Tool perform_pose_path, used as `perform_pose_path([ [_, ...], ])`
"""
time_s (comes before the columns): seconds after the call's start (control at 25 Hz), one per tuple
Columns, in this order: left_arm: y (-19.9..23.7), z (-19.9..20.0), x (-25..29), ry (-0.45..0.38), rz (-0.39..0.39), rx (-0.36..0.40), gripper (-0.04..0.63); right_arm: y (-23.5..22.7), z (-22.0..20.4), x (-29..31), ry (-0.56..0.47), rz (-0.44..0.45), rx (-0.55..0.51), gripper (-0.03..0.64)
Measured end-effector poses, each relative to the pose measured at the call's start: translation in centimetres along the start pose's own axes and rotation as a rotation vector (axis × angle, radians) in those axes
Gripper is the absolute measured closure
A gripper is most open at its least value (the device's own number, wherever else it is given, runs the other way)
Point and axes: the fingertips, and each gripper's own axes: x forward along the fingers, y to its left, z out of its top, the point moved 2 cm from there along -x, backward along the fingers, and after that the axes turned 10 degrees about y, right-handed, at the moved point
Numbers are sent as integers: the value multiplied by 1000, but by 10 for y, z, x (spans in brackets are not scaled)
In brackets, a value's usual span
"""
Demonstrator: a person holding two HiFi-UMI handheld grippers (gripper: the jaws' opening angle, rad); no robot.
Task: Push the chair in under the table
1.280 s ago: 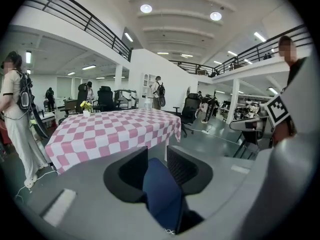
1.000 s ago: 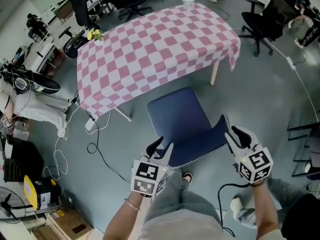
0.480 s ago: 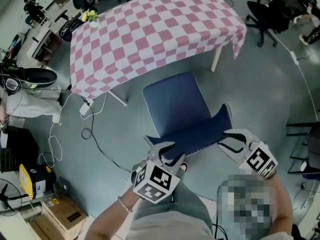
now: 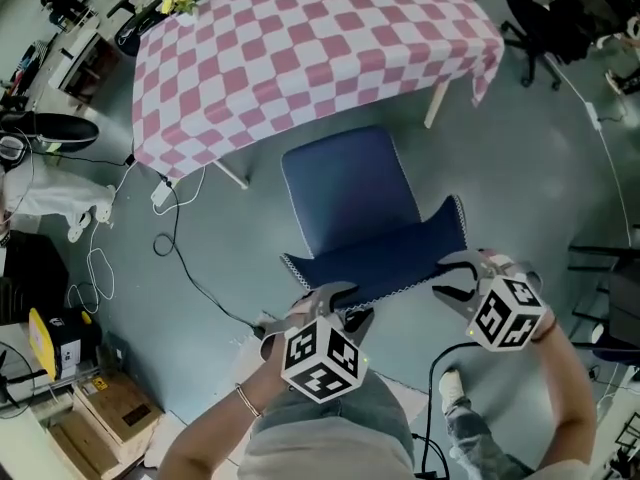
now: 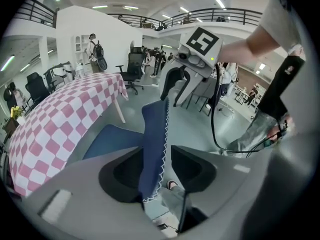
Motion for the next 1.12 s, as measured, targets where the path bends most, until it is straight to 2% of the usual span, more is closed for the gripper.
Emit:
perform_pose_path([
  [0.32,2,-9,22,73,-9,25,419,-2,-4,24,91,-3,-48,488],
  [0.56,1,-11,25,77,-76,-5,421,-5,-2,28,147,26,-48,489],
  [0.68,-2,-9,26,108,-93,23,486,-8,-2,29,180,47,-46,492],
  [0.8,-4,-10,28,134,-87,49,499,-7,-1,30,179,67,-42,494],
  [1.12,-2,-8,26,118,-87,6,497,-9,-2,29,155,14,-29,494],
])
